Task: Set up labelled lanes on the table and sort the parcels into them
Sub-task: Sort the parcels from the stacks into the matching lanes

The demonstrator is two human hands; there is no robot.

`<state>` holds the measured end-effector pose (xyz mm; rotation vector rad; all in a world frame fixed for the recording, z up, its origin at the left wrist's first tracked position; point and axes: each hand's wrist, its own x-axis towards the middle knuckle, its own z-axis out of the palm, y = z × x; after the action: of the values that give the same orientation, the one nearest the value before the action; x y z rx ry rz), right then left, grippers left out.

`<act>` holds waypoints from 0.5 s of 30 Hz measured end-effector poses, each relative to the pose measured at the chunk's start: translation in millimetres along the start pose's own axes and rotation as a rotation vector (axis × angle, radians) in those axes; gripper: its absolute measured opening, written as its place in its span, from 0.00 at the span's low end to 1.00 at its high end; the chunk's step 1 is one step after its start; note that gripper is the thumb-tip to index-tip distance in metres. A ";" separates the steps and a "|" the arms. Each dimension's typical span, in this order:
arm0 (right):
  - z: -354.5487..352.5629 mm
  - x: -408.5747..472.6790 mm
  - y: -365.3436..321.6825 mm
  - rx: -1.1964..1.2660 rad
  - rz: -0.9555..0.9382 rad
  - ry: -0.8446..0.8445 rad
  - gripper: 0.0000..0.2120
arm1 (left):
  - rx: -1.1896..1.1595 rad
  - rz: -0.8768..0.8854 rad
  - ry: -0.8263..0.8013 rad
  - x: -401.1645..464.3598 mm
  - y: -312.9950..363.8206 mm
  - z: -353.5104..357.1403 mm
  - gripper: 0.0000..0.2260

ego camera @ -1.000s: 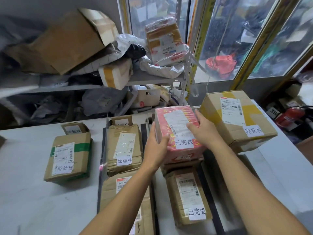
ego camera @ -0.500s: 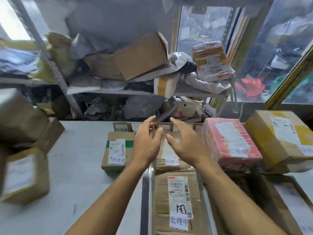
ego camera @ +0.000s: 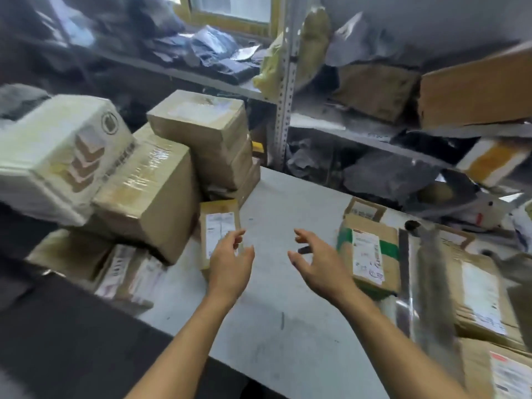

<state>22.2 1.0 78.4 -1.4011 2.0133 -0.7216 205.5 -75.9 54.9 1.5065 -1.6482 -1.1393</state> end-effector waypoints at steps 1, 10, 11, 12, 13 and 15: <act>18.6 9.6 -5.2 0.033 0.033 -0.046 0.26 | -0.009 -0.060 0.022 8.1 -15.3 -12.2 0.17; 133.3 71.0 -22.3 0.320 0.367 -0.255 0.33 | -0.301 -0.492 -0.031 67.6 -110.5 -45.7 0.27; 140.6 73.2 -23.3 0.367 0.383 -0.270 0.33 | -0.343 -0.481 -0.087 68.8 -113.2 -42.7 0.26; 146.7 73.4 -24.5 0.419 0.384 -0.283 0.31 | -0.368 -0.451 -0.143 68.3 -115.4 -38.6 0.22; 151.0 71.8 -25.5 0.463 0.367 -0.281 0.28 | -0.364 -0.409 -0.187 65.7 -116.8 -34.6 0.18; 154.3 63.9 -23.7 0.523 0.345 -0.219 0.21 | -0.340 -0.324 -0.213 55.8 -116.4 -28.8 0.16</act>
<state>130.0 -83.0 -20.5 -0.7704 1.6714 -0.8198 274.0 -133.1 -42.7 1.4992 -1.2788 -1.7117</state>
